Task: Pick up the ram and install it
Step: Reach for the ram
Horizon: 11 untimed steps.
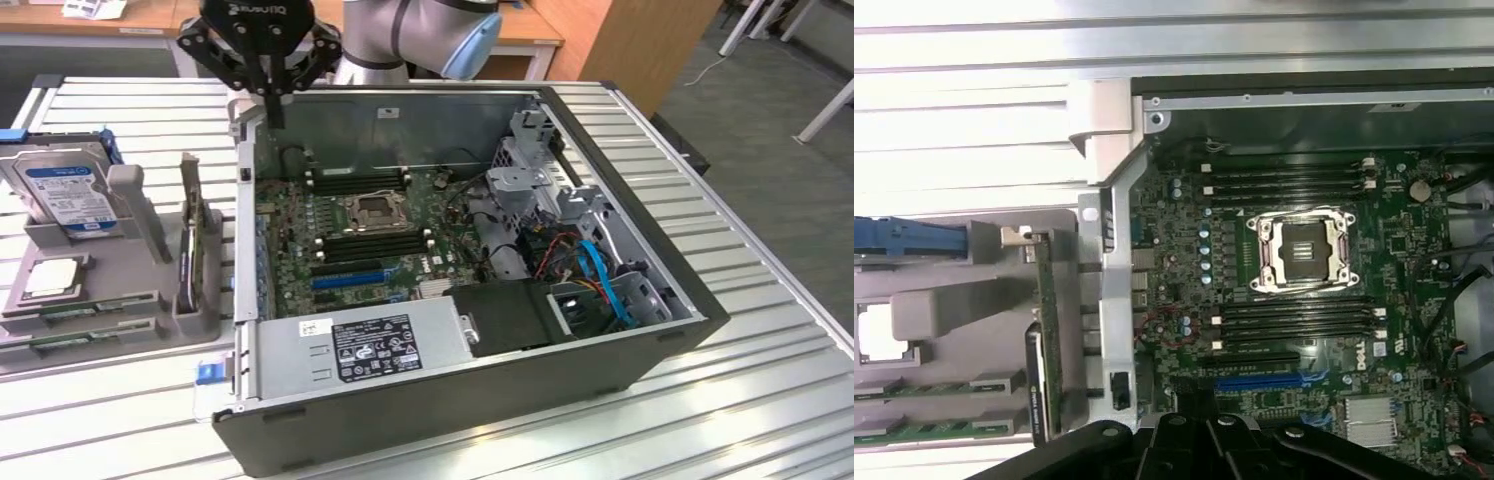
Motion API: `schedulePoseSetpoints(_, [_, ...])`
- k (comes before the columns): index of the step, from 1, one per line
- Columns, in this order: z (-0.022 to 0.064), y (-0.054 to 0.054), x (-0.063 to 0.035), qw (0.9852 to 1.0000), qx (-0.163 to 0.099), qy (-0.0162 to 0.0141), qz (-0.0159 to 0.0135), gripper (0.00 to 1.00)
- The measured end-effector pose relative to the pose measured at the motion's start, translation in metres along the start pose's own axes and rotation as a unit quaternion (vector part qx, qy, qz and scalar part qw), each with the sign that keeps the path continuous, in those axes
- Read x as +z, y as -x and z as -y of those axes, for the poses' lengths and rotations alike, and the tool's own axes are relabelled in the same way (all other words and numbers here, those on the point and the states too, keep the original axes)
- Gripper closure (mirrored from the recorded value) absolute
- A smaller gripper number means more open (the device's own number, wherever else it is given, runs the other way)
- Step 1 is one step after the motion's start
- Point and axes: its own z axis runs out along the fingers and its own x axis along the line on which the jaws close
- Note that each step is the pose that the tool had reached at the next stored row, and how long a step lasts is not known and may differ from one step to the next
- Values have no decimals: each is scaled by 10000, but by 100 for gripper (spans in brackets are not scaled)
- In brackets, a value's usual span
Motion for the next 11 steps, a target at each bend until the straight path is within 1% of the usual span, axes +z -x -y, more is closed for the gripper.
schedulePoseSetpoints(5, [9, -113, -1, 10000, 1, 0, 0, 90])
schedulePoseSetpoints(11, [17, -221, -1, 10000, 0, 0, 0, 90])
